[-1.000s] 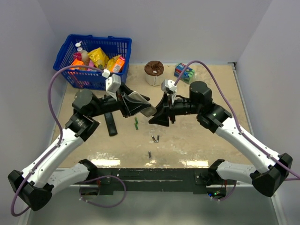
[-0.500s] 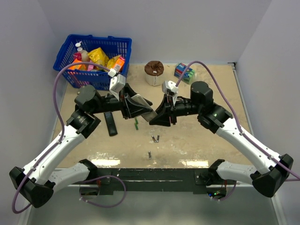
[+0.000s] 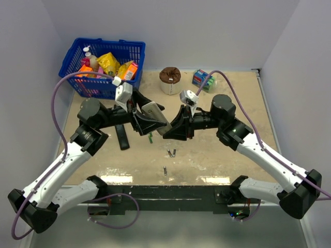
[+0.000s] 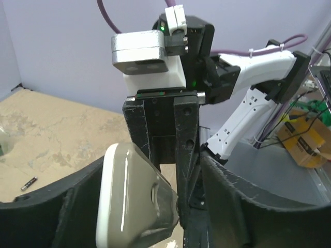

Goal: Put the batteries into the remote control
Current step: Adjust the remote control.

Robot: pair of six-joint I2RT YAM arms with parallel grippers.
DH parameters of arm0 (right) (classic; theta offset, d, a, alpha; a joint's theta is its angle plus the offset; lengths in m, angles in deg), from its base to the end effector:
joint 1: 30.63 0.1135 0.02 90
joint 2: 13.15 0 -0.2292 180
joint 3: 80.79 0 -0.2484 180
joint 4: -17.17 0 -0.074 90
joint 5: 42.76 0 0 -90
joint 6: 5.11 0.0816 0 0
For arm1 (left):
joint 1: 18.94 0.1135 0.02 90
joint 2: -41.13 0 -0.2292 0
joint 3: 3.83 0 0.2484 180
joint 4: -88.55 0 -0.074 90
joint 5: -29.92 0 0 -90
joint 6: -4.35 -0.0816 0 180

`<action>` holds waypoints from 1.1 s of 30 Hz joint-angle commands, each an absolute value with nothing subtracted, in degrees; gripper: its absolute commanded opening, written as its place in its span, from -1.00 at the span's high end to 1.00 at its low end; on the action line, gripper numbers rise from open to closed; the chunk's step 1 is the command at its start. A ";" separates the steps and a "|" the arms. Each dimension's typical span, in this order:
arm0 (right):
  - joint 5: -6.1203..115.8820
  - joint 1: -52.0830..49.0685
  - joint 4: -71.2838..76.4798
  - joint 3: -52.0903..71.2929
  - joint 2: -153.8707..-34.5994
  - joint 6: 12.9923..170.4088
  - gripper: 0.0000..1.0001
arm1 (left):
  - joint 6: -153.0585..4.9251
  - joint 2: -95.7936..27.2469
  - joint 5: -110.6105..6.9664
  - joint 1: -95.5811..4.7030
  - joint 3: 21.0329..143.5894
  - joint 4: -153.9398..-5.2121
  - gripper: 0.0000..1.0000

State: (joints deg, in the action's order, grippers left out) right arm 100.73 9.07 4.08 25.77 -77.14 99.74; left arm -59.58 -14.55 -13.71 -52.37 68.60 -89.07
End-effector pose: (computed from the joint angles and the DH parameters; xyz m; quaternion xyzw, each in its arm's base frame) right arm 0.1788 0.2337 0.3525 -0.4408 0.5697 0.5717 0.3928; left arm 0.1802 -0.1897 0.4067 0.3466 0.5425 -0.5699 0.5107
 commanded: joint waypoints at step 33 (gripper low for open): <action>91.98 9.71 40.81 33.91 -81.09 121.18 1.00 | -39.24 -14.50 -32.93 -55.59 48.38 -130.37 -0.27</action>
